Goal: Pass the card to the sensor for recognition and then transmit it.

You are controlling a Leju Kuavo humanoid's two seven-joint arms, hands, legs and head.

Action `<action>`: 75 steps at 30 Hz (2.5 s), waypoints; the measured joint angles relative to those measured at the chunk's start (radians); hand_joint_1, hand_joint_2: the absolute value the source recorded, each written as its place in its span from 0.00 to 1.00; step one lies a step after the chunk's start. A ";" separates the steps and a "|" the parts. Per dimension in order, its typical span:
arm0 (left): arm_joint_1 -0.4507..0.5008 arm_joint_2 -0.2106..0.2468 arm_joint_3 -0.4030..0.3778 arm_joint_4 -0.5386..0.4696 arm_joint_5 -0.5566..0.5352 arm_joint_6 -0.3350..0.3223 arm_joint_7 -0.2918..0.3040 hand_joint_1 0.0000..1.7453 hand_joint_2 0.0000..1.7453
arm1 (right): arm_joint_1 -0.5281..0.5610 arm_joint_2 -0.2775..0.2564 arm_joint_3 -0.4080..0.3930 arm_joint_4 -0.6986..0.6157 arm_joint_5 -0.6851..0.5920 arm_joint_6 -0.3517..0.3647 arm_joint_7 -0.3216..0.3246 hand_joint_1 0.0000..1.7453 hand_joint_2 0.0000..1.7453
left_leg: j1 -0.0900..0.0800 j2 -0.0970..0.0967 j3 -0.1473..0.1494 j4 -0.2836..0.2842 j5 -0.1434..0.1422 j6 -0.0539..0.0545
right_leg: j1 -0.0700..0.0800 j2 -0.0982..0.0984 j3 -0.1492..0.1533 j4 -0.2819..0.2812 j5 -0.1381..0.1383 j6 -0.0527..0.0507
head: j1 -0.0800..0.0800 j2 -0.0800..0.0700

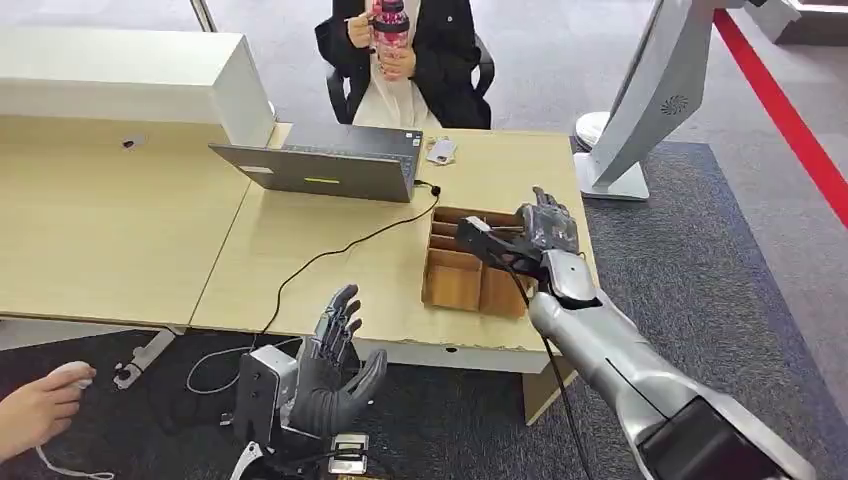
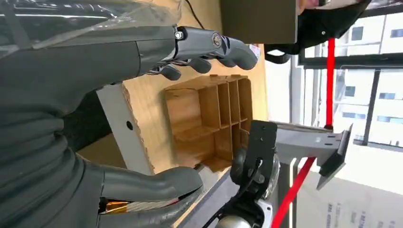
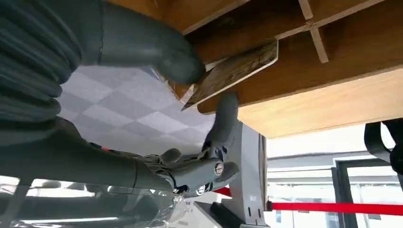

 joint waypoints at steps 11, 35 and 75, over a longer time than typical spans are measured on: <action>-0.003 0.001 -0.003 0.000 0.008 -0.010 -0.005 0.00 1.00 | 0.002 0.000 -0.002 -0.011 0.013 -0.008 -0.007 0.00 1.00 | 0.000 0.000 0.000 0.000 0.000 0.000 | 0.000 0.000 0.000 0.000 0.000 0.000 | 0.000 0.000; -0.012 0.000 -0.013 0.000 0.017 0.002 -0.026 0.00 1.00 | 0.000 0.033 -0.002 -0.033 0.038 -0.003 -0.036 1.00 1.00 | 0.000 0.000 0.000 0.000 0.000 0.000 | 0.000 0.000 0.000 0.000 0.000 0.000 | 0.000 0.000; -0.018 -0.001 -0.015 0.001 -0.003 -0.018 -0.021 0.00 1.00 | -0.001 0.006 -0.024 -0.050 0.028 -0.130 -0.069 1.00 1.00 | 0.000 0.000 0.000 0.000 0.000 0.000 | 0.000 0.000 0.000 0.000 0.000 0.000 | 0.000 0.000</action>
